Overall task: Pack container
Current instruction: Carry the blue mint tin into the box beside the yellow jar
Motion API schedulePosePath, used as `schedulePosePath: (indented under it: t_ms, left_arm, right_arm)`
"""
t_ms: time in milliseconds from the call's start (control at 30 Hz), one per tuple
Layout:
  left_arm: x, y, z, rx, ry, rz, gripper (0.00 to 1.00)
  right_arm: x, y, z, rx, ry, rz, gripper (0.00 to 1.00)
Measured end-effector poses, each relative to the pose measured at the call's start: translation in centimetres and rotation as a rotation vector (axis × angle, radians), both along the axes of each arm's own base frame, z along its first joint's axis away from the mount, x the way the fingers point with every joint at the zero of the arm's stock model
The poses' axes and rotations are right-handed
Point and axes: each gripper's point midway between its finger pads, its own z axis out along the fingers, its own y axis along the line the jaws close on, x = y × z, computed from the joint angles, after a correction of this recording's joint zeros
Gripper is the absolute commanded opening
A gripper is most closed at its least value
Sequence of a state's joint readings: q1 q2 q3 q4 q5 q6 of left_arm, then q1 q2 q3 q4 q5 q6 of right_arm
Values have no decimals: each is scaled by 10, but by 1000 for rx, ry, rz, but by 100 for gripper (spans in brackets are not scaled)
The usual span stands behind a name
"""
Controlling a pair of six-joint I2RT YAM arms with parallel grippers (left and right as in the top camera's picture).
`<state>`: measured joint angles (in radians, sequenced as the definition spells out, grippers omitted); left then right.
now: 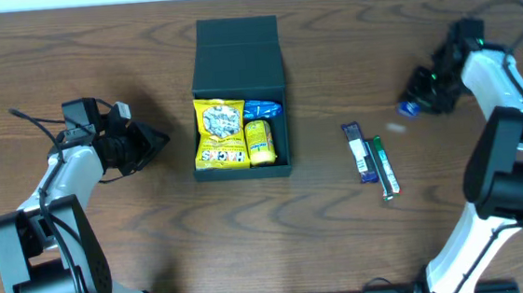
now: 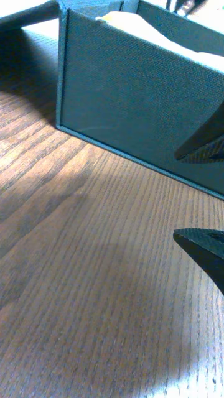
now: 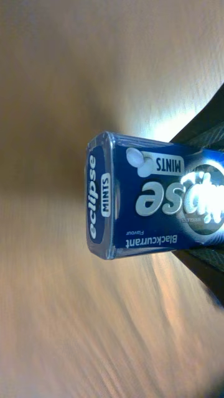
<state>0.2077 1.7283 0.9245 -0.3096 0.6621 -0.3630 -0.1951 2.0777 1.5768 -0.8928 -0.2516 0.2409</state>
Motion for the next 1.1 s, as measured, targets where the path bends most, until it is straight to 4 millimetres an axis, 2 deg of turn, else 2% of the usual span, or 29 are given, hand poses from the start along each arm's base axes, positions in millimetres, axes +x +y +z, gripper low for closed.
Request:
schedulePosePath:
  t_ms: [133,267,400,567,867,1100]
  left_arm:
    - [0,1,-1,7,1,2,35]
    - [0,2,-1,12,2,5,35]
    - [0,3,-2,17,3,7,34]
    - [0,3,-2,20,3,7,35]
    - [1,4,-2,25,2,9,34]
    - [1,4,-2,26,2,10,34]
  right_arm:
    - [18,62,49,7,-85,311,1]
    - [12,131,84,2,-120,551,1]
    - [-11,181,90,8,-94,699,1]
    - [-42,228,87,4,-31,786,2]
    - [-73,277,85,5,45,713,2]
    - [-93,290,69,-13,113,661,2]
